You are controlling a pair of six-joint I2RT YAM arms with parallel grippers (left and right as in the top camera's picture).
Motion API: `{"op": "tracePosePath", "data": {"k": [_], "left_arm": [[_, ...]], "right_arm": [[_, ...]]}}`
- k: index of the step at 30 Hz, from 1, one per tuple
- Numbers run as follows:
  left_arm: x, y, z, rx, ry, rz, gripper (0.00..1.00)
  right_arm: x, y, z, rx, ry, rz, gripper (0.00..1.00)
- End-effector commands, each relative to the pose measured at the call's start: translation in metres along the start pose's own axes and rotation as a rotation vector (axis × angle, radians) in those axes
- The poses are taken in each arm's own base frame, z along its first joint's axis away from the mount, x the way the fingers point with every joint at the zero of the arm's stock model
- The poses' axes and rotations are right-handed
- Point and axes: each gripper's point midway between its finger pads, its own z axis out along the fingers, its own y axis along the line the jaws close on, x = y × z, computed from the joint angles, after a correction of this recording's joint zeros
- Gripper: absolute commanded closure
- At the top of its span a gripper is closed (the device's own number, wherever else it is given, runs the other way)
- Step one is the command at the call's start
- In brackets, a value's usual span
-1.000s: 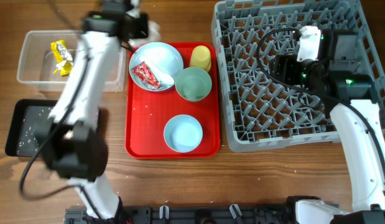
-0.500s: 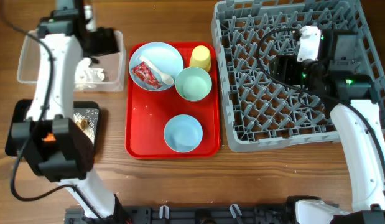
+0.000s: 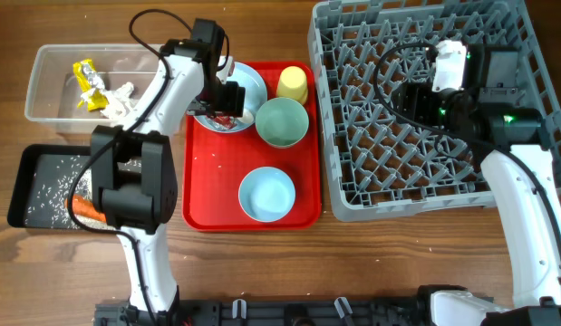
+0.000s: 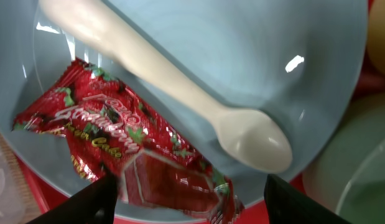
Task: Sort waste into correct bins and load items into the dishwasher rack
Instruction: 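Pick the red candy wrapper from the plate and drop it in the bin, then reach the right gripper to the green bowl and grasp its rim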
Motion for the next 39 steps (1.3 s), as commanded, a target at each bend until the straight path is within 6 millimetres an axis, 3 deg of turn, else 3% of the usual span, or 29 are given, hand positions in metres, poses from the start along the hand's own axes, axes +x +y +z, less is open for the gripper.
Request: {"op": "tracePosePath", "data": {"k": [1, 6, 7, 8, 9, 12, 15, 16, 18, 19, 20, 21, 23, 24, 25, 26, 27, 28, 29, 30, 33, 34, 35, 36, 39], "left_arm": [[0.008, 0.007, 0.026, -0.018, 0.055, -0.019, 0.36], [0.017, 0.01, 0.046, -0.025, 0.106, -0.032, 0.62], [0.017, 0.01, 0.047, -0.025, 0.108, -0.038, 0.74], [0.017, 0.01, 0.047, -0.025, 0.107, -0.039, 0.79], [0.016, 0.01, 0.047, -0.024, 0.104, -0.04, 0.92], [0.016, 0.008, 0.042, -0.016, 0.103, -0.044, 0.96], [-0.002, 0.003, -0.004, -0.009, 0.044, -0.04, 0.96], [-0.016, 0.001, -0.036, -0.009, -0.022, -0.036, 0.96], [-0.033, 0.006, -0.078, -0.023, -0.134, -0.046, 0.96], [-0.037, 0.013, -0.093, -0.045, -0.176, -0.058, 0.96], [-0.04, 0.035, -0.117, -0.115, -0.235, -0.105, 0.96], [-0.04, 0.051, -0.126, -0.155, -0.251, -0.131, 0.96], [-0.033, 0.091, -0.132, -0.195, -0.244, -0.224, 0.96], [-0.025, 0.132, -0.131, -0.213, -0.236, -0.341, 0.96], [-0.021, 0.154, -0.13, -0.219, -0.242, -0.41, 0.96], [-0.018, 0.169, -0.128, -0.22, -0.246, -0.456, 0.94], [-0.015, 0.181, -0.126, -0.206, -0.245, -0.489, 0.84], [-0.011, 0.19, -0.121, -0.183, -0.24, -0.516, 0.6], [-0.006, 0.199, -0.116, -0.173, -0.229, -0.539, 0.25], [-0.005, 0.204, -0.114, -0.176, -0.225, -0.543, 0.08], [-0.014, 0.201, -0.114, -0.163, -0.254, -0.531, 0.0], [-0.023, 0.186, -0.113, -0.105, -0.271, -0.505, 0.0], [-0.031, 0.165, -0.113, -0.019, -0.28, -0.46, 0.0], [-0.042, 0.123, -0.114, 0.129, -0.291, -0.352, 0.0], [-0.05, 0.052, -0.108, 0.213, -0.268, -0.233, 0.0]], "right_arm": [[-0.003, -0.002, 0.0, 0.011, 0.0, 0.002, 0.23], [-0.003, -0.002, 0.0, 0.012, 0.0, 0.002, 0.23], [-0.003, -0.003, 0.0, 0.012, 0.0, 0.002, 0.23], [-0.003, -0.003, 0.0, 0.015, 0.0, 0.002, 0.23], [-0.003, -0.004, 0.0, 0.019, 0.0, 0.002, 0.23], [-0.003, -0.004, 0.0, 0.019, -0.001, 0.002, 0.23], [-0.003, -0.004, 0.0, 0.019, -0.001, 0.002, 0.23], [-0.003, -0.004, 0.0, 0.019, -0.001, 0.002, 0.23], [-0.004, -0.004, 0.0, 0.019, -0.002, 0.003, 0.23], [-0.004, -0.004, 0.0, 0.019, -0.005, 0.002, 0.23], [-0.005, -0.004, 0.0, 0.019, -0.008, 0.001, 0.23], [-0.005, -0.004, 0.0, 0.019, -0.009, 0.001, 0.23], [-0.005, -0.004, 0.0, 0.019, -0.008, 0.001, 0.23], [-0.006, -0.004, 0.0, 0.019, -0.01, 0.0, 0.23], [-0.006, -0.004, 0.0, 0.019, -0.013, 0.0, 0.23], [-0.007, -0.004, 0.0, 0.019, -0.016, -0.001, 0.23], [-0.008, -0.004, 0.0, 0.019, -0.02, -0.001, 0.23], [-0.009, -0.004, 0.0, 0.019, -0.024, -0.003, 0.23], [-0.01, -0.004, 0.0, 0.018, -0.027, -0.001, 0.23], [-0.01, -0.004, 0.0, 0.018, -0.029, -0.001, 0.23], [-0.009, -0.004, 0.0, 0.018, -0.026, 0.0, 0.23], [-0.009, -0.004, 0.0, 0.018, -0.026, -0.001, 0.23], [-0.009, -0.004, 0.0, 0.018, -0.026, 0.0, 0.23], [-0.009, -0.004, 0.0, 0.018, -0.026, 0.0, 0.23], [-0.008, -0.004, 0.0, 0.018, -0.022, 0.0, 0.23]]}}
